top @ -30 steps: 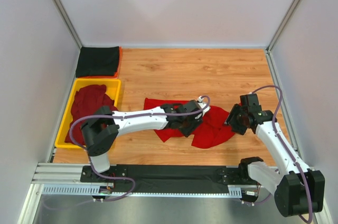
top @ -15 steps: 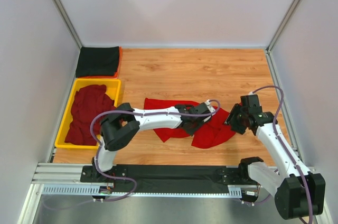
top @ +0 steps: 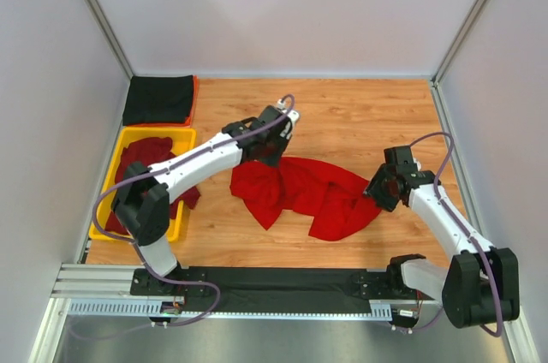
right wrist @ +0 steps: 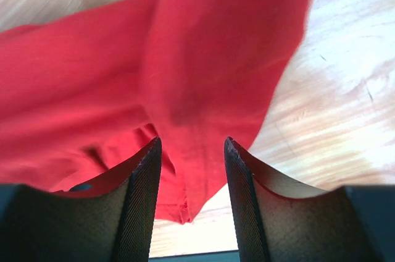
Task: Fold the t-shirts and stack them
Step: Flatten the tshirt out
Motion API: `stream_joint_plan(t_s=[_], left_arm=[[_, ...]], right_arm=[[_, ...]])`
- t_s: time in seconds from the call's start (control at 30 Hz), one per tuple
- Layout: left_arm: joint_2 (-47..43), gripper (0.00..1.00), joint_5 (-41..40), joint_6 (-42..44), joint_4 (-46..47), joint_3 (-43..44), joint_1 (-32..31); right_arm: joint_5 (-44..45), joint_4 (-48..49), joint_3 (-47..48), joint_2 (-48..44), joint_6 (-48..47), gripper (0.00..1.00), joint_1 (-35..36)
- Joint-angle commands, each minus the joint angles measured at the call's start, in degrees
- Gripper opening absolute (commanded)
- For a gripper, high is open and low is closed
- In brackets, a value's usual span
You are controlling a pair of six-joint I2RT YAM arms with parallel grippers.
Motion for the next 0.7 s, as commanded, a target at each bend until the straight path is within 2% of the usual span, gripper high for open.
stream_joint_plan(t_s=[0.0,0.17,0.23,0.27,0.33,0.4,0.5,0.67], left_arm=[[2.9,0.00,4.1,-0.3,-3.5,1.0,5.0],[6.1,0.02,4.2,-1.3,-4.0,8.0,11.6],[9.5,0.10,3.9,-1.7,-7.1,12.4,12.8],[10.8,0.24,1.3,-1.9,-9.3,17.7,13.2],[11.6,0.36,-1.2,-1.6,-14.2,21.5,12.6],[9.4,0.40,-3.2,0.1,-11.9,19.3,10.8],[2.9,0.39,-6.1,4.9,-6.3,11.7,4.5],[-5.2,0.39,2.5,10.7,6.0,-4.2,-5.3]], right_arm=[[0.6,4.7,1.4,2.1,0.3,0.47,0.1],[-0.8,7.0,-1.4,2.5,0.1,0.45,0.1],[-0.8,7.3,-1.9,2.3,-0.1,0.45,0.2],[-0.8,7.2,-1.8,2.3,-0.3,0.45,0.2],[-0.8,7.0,-1.4,1.9,-0.5,0.45,0.1],[-2.9,7.0,-1.3,1.3,-0.5,0.45,0.2],[-3.5,7.2,-1.2,0.5,-0.2,0.44,0.2],[-3.8,6.1,-0.6,-0.4,-1.1,0.44,0.2]])
